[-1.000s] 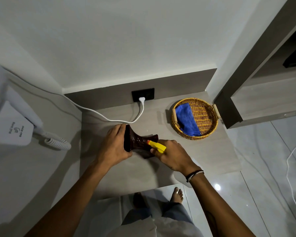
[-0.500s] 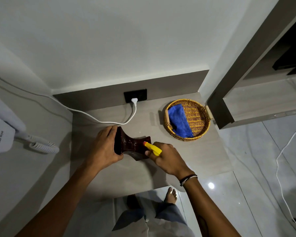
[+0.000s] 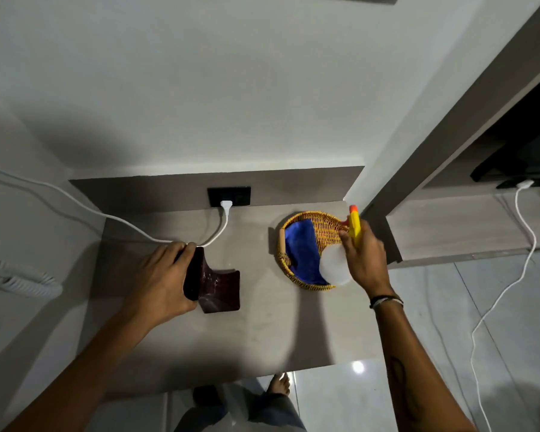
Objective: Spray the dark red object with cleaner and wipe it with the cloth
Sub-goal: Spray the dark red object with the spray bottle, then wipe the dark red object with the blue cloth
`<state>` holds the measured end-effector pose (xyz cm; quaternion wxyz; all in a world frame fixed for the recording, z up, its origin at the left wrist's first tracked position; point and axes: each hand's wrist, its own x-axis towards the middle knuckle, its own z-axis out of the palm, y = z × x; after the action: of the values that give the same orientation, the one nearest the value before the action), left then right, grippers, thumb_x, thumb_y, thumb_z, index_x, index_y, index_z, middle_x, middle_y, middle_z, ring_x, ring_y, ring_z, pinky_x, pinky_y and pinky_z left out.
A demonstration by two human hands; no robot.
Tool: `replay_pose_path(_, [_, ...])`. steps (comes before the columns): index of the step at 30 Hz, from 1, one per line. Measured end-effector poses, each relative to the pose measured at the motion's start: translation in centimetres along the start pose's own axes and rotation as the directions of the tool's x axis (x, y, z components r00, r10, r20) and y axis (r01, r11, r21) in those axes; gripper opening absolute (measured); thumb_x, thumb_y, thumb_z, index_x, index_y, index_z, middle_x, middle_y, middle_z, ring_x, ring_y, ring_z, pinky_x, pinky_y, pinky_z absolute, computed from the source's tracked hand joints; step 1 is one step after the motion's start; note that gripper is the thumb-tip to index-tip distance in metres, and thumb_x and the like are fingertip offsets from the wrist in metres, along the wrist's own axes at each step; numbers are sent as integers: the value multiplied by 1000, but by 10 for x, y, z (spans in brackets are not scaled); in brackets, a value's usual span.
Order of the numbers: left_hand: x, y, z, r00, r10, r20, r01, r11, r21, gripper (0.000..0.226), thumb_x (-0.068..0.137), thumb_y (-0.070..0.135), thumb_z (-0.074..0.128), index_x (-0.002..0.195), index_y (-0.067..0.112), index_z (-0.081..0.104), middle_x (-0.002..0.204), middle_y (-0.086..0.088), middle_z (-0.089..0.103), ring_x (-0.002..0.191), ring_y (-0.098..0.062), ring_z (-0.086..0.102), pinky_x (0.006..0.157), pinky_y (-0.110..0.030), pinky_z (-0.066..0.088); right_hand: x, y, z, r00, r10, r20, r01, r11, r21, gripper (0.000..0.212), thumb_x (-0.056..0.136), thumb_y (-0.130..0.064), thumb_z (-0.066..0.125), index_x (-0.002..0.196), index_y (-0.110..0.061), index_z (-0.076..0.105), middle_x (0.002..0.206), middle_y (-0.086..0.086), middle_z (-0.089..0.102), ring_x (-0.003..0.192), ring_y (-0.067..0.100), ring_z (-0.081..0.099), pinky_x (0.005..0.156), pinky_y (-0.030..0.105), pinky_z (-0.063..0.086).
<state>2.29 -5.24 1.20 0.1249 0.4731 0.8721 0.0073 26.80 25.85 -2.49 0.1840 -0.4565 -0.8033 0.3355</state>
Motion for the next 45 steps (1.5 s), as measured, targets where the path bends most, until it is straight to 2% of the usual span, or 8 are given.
replay_pose_path(14, [21, 35, 12, 999, -32, 16, 31, 998, 61, 115, 33, 41, 101, 134, 1, 65, 123, -19, 66, 112, -44, 66, 94, -59, 54, 52, 42, 33, 986, 86, -141, -63, 985, 161, 65, 105, -24, 70, 162, -15, 40, 157, 9, 59, 143, 25, 57, 120, 54, 50])
replay_pose_path(17, [23, 38, 13, 999, -44, 18, 43, 996, 72, 118, 34, 47, 100, 137, 3, 64, 124, -17, 66, 114, -42, 65, 96, -57, 53, 29, 35, 41, 880, -230, -416, 199, 973, -117, 62, 104, -27, 68, 160, -18, 41, 167, 0, 45, 162, 23, 34, 130, 42, 35])
replay_pose_path(20, [25, 43, 18, 999, -32, -6, 32, 997, 66, 121, 37, 52, 99, 141, 3, 61, 127, -16, 63, 115, -41, 62, 98, -56, 51, 5, 25, 77, 836, -520, -175, 489, 851, -191, 50, 106, -20, 60, 155, -17, 48, 162, -3, 51, 158, 23, 41, 130, 42, 36])
replay_pose_path(23, [27, 48, 23, 999, 10, -36, -7, 997, 74, 123, 42, 55, 98, 146, 4, 57, 133, -16, 59, 121, -40, 59, 103, -56, 49, 0, 31, 111, 894, -330, 302, 425, 839, -339, 65, 107, -12, 61, 167, -7, 35, 175, 19, 31, 166, 39, 23, 132, 54, 31])
replay_pose_path(26, [27, 51, 27, 999, 20, -49, -17, 998, 60, 124, 44, 52, 98, 149, 5, 53, 139, -16, 57, 128, -39, 55, 109, -58, 46, 14, 45, 124, 870, -143, 472, 385, 795, -468, 72, 114, -25, 49, 172, -7, 11, 180, 22, 4, 169, 40, 2, 137, 49, 14])
replay_pose_path(33, [26, 53, 35, 995, 7, -102, -6, 1000, 13, 123, 54, 49, 91, 158, 7, 43, 149, -15, 50, 137, -38, 47, 120, -55, 35, 37, 52, 144, 835, -82, 544, 423, 728, -540, 79, 115, -45, 38, 172, -10, -3, 180, 22, -13, 166, 43, -14, 137, 55, 0])
replay_pose_path(39, [28, 49, 42, 991, -34, -130, 0, 969, -246, 109, 53, 39, 92, 149, 9, 50, 141, -13, 50, 136, -34, 40, 123, -55, 30, 40, 53, 153, 865, -64, 497, 387, 717, -580, 76, 115, -26, 45, 172, -9, -1, 181, 18, -9, 167, 43, -12, 137, 55, 3])
replay_pose_path(45, [16, 21, 44, 984, -124, -129, 37, 847, -531, 107, 53, 44, 82, 150, 14, 50, 143, -8, 45, 134, -30, 40, 111, -45, 40, 28, 36, 134, 958, -127, 255, 204, 931, -303, 83, 92, 9, 71, 166, -2, 34, 175, 22, 29, 164, 44, 24, 132, 54, 29])
